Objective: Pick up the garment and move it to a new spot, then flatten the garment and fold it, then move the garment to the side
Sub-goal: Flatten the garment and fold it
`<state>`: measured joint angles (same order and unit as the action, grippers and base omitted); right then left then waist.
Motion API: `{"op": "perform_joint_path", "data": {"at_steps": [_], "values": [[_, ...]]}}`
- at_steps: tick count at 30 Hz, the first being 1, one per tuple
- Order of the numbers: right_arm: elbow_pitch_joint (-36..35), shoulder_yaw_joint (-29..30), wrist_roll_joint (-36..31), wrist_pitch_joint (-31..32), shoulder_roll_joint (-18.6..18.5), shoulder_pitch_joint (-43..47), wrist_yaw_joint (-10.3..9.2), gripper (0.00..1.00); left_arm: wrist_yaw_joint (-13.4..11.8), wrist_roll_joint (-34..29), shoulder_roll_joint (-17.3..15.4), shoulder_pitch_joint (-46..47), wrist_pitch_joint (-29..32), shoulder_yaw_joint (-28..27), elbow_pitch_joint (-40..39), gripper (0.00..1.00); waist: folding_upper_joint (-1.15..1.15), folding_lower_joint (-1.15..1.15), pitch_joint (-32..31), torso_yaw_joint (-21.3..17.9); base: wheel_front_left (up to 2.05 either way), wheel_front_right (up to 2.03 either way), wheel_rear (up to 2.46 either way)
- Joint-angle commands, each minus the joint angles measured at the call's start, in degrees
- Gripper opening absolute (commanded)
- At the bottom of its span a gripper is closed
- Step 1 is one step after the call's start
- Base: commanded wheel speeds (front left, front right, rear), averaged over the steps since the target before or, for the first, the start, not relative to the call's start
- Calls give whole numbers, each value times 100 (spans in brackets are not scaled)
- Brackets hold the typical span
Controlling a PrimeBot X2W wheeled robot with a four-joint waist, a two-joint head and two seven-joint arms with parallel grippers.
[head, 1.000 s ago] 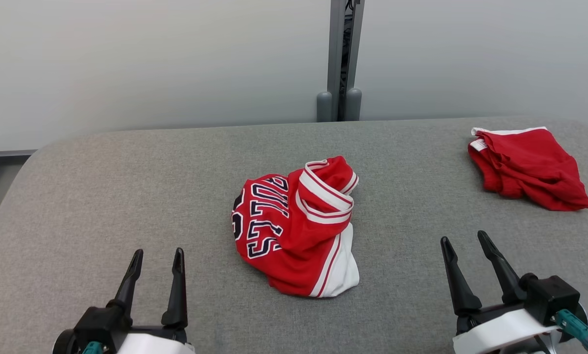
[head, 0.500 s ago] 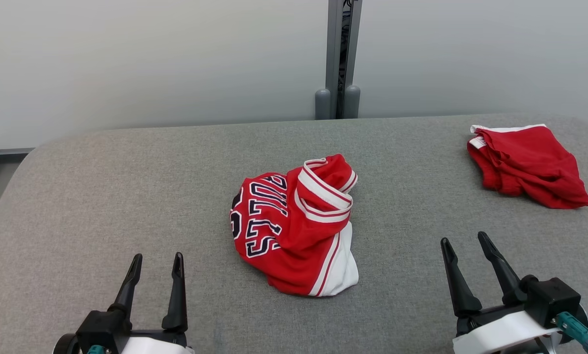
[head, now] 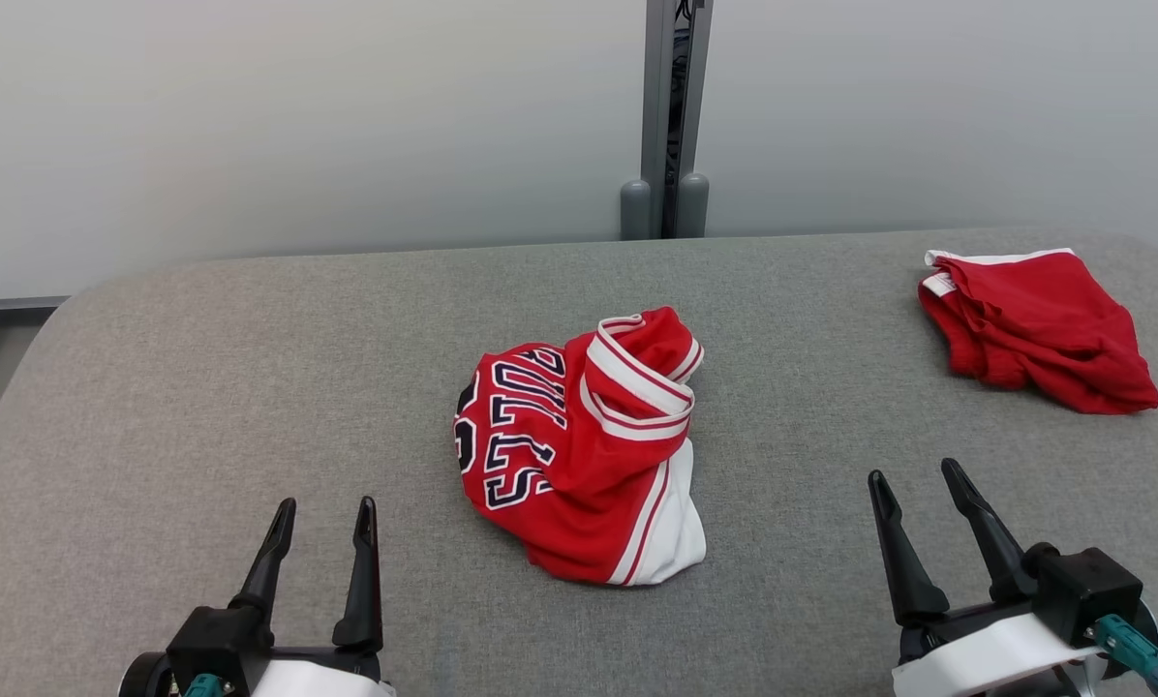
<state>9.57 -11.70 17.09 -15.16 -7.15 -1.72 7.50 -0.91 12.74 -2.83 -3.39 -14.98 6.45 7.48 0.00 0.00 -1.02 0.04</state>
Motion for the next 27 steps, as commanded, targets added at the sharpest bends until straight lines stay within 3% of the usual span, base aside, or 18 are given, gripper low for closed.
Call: {"op": "perform_joint_path", "data": {"at_steps": [1, 17, 27], "values": [[0, 11, -34, -4, -38, 47, -1, 100, -23, 17, -14, 46, -22, 9, 11, 100, 0, 0, -5, 3, 0, 0, 0], [2, -59, -50, -4, -78, -2, -1, 100, 85, -92, -12, 360, -22, 368, 99, 100, 0, 0, 37, -56, 0, 0, 0], [-58, -9, -53, -4, -69, -257, -1, 100, 389, -401, -16, 1715, -21, 1579, 403, 100, 0, 0, 618, -507, 0, 0, 0]]}}
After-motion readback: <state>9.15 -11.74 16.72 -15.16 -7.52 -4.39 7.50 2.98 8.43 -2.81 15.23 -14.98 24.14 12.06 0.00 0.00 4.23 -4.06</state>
